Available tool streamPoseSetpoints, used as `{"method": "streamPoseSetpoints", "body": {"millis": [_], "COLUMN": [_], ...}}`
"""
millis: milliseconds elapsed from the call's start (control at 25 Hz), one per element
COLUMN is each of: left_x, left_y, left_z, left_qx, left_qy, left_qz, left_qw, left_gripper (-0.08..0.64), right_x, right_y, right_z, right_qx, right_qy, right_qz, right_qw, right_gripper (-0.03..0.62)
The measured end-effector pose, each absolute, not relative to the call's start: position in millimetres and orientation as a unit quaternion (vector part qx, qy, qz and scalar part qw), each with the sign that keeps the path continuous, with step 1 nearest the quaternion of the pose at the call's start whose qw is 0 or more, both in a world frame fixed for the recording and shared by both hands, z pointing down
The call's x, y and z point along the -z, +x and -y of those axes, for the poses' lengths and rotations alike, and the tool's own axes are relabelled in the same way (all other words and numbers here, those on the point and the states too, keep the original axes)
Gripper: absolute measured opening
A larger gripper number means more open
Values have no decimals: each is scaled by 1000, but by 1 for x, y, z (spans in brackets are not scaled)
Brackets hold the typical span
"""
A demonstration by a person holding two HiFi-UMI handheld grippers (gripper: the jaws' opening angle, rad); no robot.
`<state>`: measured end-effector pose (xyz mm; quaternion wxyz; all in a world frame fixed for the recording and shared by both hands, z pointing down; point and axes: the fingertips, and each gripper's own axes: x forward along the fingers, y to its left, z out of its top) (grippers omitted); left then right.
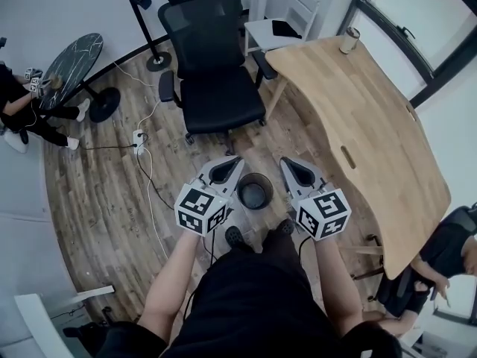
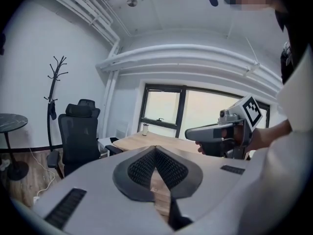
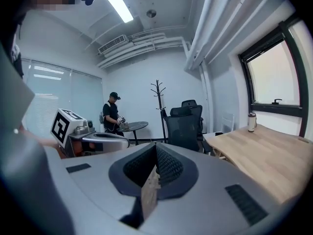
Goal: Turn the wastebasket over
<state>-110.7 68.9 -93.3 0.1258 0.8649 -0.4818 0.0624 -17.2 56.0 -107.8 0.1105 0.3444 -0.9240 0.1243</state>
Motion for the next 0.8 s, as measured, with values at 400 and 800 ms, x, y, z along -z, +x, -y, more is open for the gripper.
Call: {"method": "streamPoseSetpoints", "body": {"millis": [400,800], "left_x": [103,98], "left_y": [-121,-121], "left_z": [-68,-65], "left_qx": [-51,-56], "left_qy": [860,863], "left_qz": [492,485], "left_qw": [126,131], "left_gripper": [17,17], "right_x": [109,103], "right_y": [-24,-22], "right_z": [-55,-55], "right_qx": [-107,-102], "right_qy": [342,353], "right_qz": [925,920], "right_qw": [123,134], "right_gripper": [32,32]}}
